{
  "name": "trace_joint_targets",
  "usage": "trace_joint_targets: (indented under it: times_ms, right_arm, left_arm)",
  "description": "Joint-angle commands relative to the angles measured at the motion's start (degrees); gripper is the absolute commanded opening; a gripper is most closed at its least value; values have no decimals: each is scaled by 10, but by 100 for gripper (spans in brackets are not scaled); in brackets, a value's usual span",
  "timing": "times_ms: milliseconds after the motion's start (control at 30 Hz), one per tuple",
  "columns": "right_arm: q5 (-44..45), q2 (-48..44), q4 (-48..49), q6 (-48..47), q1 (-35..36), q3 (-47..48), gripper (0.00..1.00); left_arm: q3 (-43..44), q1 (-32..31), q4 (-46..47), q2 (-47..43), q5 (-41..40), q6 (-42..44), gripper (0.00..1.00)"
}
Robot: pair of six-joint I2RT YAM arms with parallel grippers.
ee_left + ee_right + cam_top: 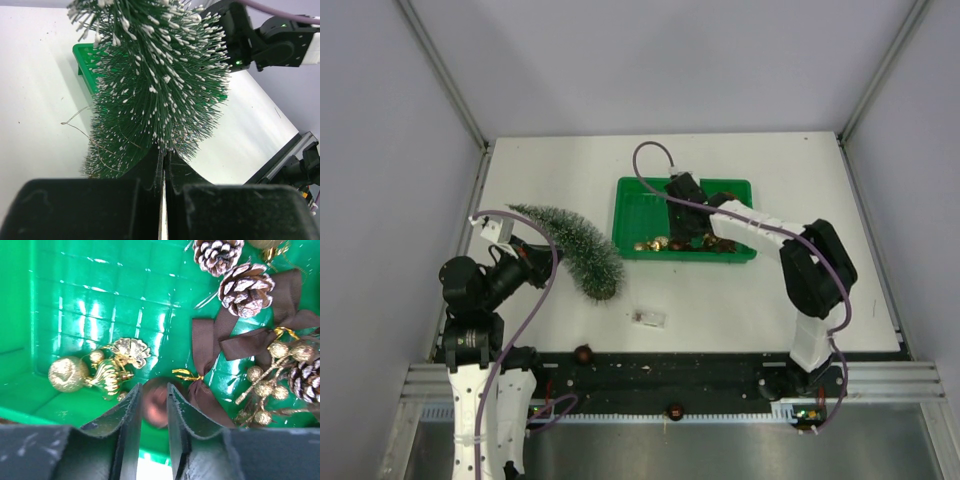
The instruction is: Decorate the small christmas tree
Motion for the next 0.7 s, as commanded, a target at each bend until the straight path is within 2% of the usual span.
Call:
trace_joint_targets:
  times_ms: [0, 100, 167, 200, 267, 333, 500, 667]
  right_arm:
    - [21, -72, -10, -6, 10, 9, 21]
    - [22, -106, -5, -3, 14, 8, 14]
    - [19, -120, -7, -6, 17, 14, 15]
    - [21, -121, -12, -10, 18, 19, 21]
    - [26, -111, -32, -20, 18, 35, 42]
    - [36, -91, -52, -27, 18, 45, 54]
    - [25, -42, -43, -21, 20, 31, 62]
    - [20, 2, -23, -20, 27, 33, 63]
  left_arm:
    - [2, 2, 26, -7, 3, 3, 0]
    - [3, 1, 26, -6, 4, 1, 0]
    - [4, 2, 26, -7, 5, 1, 0]
    - [4, 2, 26, -7, 5, 1, 0]
    - [3, 1, 25, -9, 5, 1, 0]
    - [1, 2, 25, -12, 4, 1, 0]
    - [-1, 2, 23, -15, 2, 2, 0]
    - [-1, 1, 21, -15, 0, 4, 0]
